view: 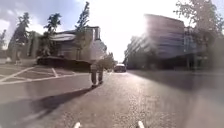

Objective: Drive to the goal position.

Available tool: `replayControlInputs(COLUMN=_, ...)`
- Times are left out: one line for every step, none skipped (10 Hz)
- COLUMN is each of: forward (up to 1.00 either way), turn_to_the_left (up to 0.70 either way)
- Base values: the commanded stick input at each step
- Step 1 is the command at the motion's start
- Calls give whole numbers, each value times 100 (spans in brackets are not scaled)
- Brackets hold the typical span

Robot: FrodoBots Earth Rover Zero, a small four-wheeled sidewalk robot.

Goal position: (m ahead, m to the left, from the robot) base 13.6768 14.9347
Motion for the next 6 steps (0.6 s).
replayControlInputs(forward=70, turn_to_the_left=0)
replayControlInputs(forward=70, turn_to_the_left=0)
replayControlInputs(forward=70, turn_to_the_left=0)
replayControlInputs(forward=70, turn_to_the_left=0)
replayControlInputs(forward=70, turn_to_the_left=0)
replayControlInputs(forward=70, turn_to_the_left=0)
